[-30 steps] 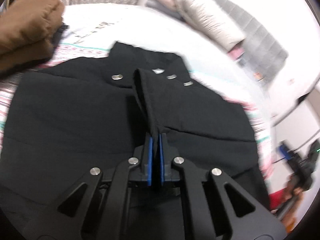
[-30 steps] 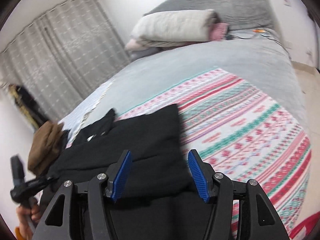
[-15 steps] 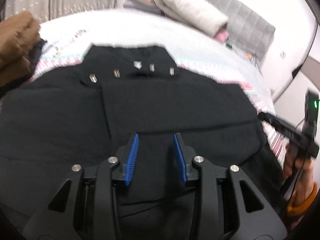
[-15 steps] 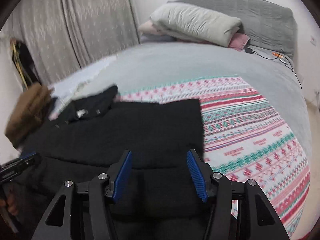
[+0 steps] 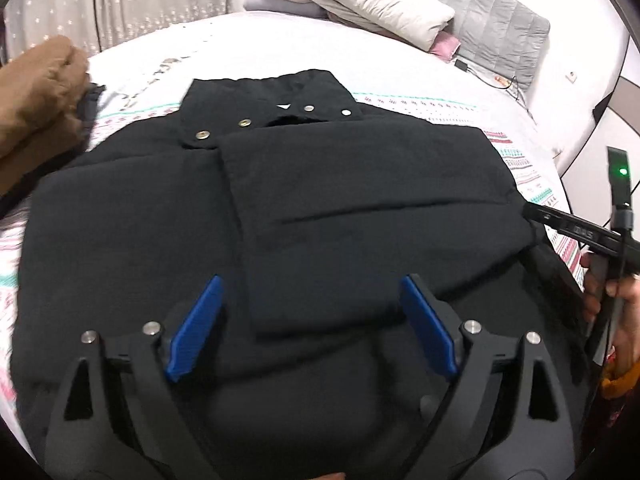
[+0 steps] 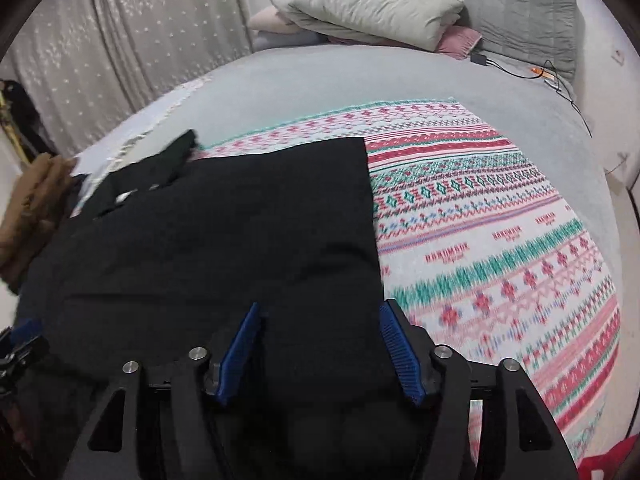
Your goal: Fold large clothes
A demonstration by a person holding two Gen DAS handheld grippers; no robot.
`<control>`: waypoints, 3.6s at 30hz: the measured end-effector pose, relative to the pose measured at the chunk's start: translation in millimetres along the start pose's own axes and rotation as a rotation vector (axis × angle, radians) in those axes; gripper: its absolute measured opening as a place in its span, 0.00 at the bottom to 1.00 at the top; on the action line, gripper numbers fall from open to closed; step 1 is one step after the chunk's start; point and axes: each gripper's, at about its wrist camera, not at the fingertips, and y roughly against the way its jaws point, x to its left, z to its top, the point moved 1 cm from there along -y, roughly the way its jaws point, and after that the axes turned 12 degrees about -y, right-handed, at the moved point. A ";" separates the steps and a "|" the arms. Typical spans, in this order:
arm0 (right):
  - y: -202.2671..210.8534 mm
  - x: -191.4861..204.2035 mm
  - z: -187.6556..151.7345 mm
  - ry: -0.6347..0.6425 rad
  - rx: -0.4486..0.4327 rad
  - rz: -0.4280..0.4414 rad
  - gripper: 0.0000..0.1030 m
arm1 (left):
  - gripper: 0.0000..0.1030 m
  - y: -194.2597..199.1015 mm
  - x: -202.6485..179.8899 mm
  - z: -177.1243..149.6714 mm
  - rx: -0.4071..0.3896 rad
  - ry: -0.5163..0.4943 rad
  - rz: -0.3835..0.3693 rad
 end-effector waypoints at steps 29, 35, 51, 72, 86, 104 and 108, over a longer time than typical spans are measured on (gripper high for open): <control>182.9 -26.3 -171.4 0.222 0.158 0.181 0.75 | 0.88 189.3 5.1 -193.5 0.083 0.161 0.046; 203.3 -51.3 -190.7 0.176 0.193 0.251 0.75 | 0.88 218.0 21.1 -235.8 0.080 0.281 -0.028; 216.7 -147.6 -207.4 -0.007 0.212 0.167 0.75 | 0.88 212.3 57.5 -294.3 0.163 0.275 -0.083; 192.3 -141.0 -213.7 -0.292 0.319 0.453 0.17 | 0.13 218.6 63.4 -296.1 -0.037 0.615 -0.316; 201.4 -74.5 -115.9 -0.297 0.071 0.676 0.13 | 0.10 236.6 101.8 -175.6 -0.339 0.549 -0.346; 67.3 -46.0 34.3 -0.334 -0.002 0.582 0.13 | 0.09 108.4 221.6 -64.4 -0.239 0.577 -0.160; 17.9 -28.8 61.3 -0.315 0.033 0.527 0.13 | 0.09 64.2 243.7 -49.0 -0.204 0.597 -0.157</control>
